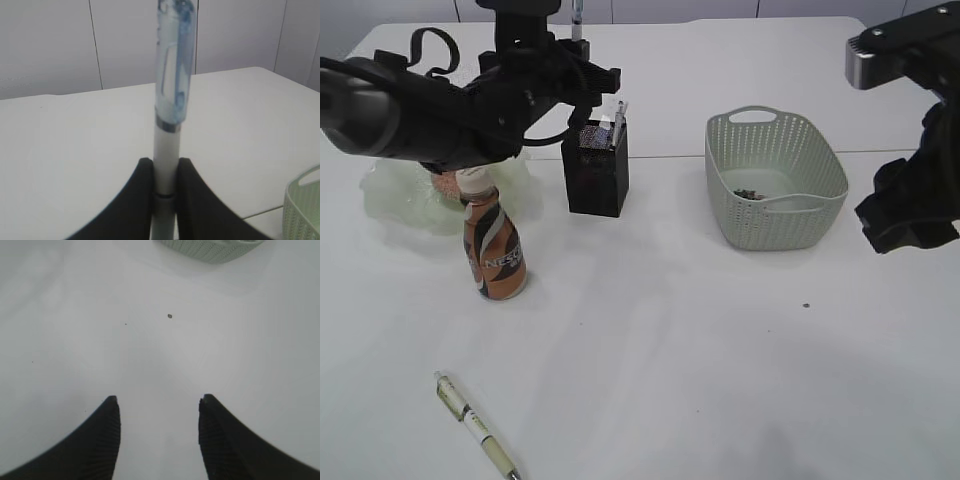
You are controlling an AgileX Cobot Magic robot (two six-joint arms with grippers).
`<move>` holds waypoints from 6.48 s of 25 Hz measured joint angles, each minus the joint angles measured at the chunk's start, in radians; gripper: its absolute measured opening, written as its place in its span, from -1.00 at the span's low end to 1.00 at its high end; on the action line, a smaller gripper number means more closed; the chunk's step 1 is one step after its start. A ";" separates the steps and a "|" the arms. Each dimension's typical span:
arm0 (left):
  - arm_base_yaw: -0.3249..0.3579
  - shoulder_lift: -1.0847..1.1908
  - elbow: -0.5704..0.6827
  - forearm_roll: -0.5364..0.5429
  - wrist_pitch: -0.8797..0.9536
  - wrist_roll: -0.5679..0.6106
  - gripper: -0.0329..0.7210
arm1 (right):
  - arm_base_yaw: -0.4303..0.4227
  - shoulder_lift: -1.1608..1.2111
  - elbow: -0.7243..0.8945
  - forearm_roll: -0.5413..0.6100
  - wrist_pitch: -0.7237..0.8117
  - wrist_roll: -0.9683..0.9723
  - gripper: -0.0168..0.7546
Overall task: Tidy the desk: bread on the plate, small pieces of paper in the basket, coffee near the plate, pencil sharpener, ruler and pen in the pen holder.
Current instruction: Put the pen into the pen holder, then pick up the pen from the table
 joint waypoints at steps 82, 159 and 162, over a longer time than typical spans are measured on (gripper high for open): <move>-0.065 0.246 -0.128 -0.191 -0.167 0.099 -0.72 | 0.000 0.000 0.000 -0.005 -0.011 -0.004 0.02; 0.014 -0.538 -0.128 0.404 1.775 -0.613 -0.32 | 0.000 -0.006 0.000 0.017 0.180 0.008 0.02; -0.018 -0.538 -0.128 0.448 1.790 -0.727 -0.32 | 0.000 -0.006 0.000 0.021 0.189 0.008 0.01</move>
